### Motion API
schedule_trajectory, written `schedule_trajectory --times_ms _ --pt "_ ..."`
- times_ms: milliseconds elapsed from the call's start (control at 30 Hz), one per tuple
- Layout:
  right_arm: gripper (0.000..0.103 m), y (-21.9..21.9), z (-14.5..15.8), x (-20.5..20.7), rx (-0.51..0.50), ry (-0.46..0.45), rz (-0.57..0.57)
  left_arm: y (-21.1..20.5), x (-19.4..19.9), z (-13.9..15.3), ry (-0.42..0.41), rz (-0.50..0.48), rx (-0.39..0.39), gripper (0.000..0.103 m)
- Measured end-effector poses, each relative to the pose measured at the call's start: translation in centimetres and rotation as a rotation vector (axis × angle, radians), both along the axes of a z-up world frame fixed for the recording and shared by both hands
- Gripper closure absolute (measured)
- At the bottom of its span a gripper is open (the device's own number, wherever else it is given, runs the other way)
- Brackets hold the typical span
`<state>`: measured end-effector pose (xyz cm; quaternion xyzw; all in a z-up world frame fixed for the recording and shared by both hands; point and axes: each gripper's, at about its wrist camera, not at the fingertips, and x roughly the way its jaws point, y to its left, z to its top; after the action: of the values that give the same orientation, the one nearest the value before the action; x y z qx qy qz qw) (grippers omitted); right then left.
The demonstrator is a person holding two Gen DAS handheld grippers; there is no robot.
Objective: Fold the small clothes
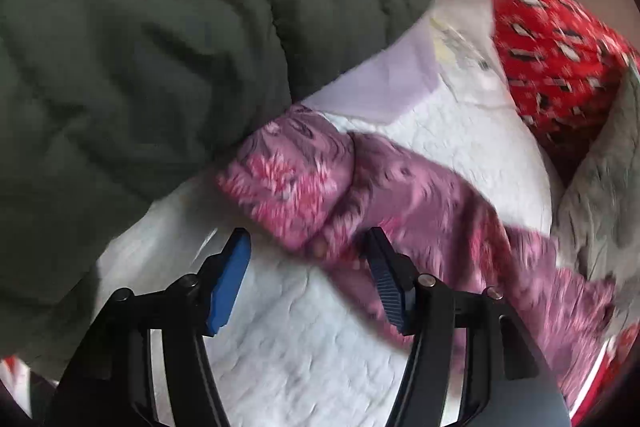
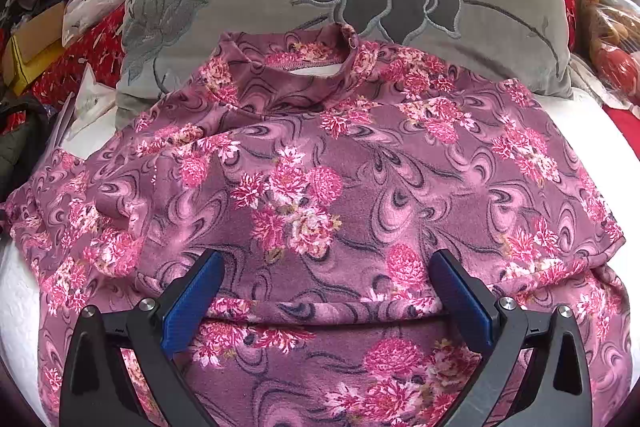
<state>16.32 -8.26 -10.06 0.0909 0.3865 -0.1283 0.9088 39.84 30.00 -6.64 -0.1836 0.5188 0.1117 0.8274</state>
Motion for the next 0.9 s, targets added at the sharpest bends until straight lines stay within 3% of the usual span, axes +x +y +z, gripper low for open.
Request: schedule_trajectory --times_ms 100,167,200,500,900 --pt "0.001 -0.2 0.1 -0.1 0.002 -0.003 0.0 0.1 1.2 -0.4 -0.027 0.038 -0.033 0.047" --pt "0.001 -0.3 0.1 -0.2 0.005 -0.006 0.001 0.5 1.7 -0.3 -0.029 0.048 -0.067 0.089" --pt "0.001 -0.3 0.1 -0.3 0.006 -0.008 0.001 0.5 1.8 -0.3 -0.022 0.044 -0.083 0.094" --pt "0.001 -1.1 0.2 -1.0 0.02 -0.01 0.005 -3.6 -0.9 5.3 -0.122 -0.056 -0.071 0.095" --pt "0.0 -1.8 1.6 -0.1 0.007 0.033 0.033 -15.2 -4.5 12.1 -0.203 -0.274 -0.049 0.095"
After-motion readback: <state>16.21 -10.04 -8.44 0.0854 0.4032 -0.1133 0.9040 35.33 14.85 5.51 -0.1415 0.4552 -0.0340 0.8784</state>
